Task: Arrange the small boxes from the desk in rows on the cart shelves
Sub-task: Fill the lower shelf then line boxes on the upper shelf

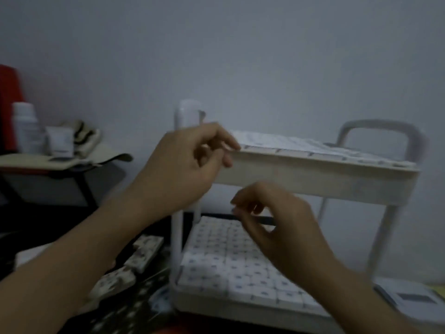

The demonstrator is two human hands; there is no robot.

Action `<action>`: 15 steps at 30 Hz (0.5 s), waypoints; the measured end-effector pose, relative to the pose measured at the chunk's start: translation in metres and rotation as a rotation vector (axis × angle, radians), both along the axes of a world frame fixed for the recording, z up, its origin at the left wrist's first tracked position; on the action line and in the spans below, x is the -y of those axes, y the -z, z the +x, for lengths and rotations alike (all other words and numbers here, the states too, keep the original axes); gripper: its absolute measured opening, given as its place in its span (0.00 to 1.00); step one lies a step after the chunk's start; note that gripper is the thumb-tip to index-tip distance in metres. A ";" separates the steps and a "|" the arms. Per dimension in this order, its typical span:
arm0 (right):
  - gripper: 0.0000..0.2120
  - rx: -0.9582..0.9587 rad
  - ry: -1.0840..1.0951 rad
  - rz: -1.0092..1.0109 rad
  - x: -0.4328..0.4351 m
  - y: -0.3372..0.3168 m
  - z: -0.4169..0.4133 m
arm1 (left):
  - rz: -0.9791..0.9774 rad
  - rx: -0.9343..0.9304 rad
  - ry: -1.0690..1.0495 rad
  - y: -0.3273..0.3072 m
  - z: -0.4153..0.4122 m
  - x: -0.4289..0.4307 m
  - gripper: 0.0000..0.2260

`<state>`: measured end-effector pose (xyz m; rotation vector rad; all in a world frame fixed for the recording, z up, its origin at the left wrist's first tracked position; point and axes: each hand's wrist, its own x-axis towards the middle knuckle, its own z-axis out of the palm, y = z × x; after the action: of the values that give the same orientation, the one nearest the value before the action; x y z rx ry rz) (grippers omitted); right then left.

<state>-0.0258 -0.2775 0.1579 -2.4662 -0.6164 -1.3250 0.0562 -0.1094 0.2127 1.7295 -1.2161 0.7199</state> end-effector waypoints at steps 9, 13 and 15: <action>0.21 -0.638 -0.123 -0.155 -0.102 0.132 0.077 | 0.104 -0.275 -0.466 0.196 0.034 -0.161 0.12; 0.32 -0.745 -0.044 -0.222 -0.136 0.170 0.105 | 0.220 -0.223 -0.700 0.243 0.045 -0.194 0.15; 0.29 -0.728 0.046 -0.125 -0.147 0.184 0.120 | 0.249 -0.280 -0.752 0.256 0.051 -0.202 0.22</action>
<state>0.0939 -0.1303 -0.0262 -2.8026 -0.4582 -0.3289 0.1072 0.0928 -0.0436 2.4340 -0.4512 0.7268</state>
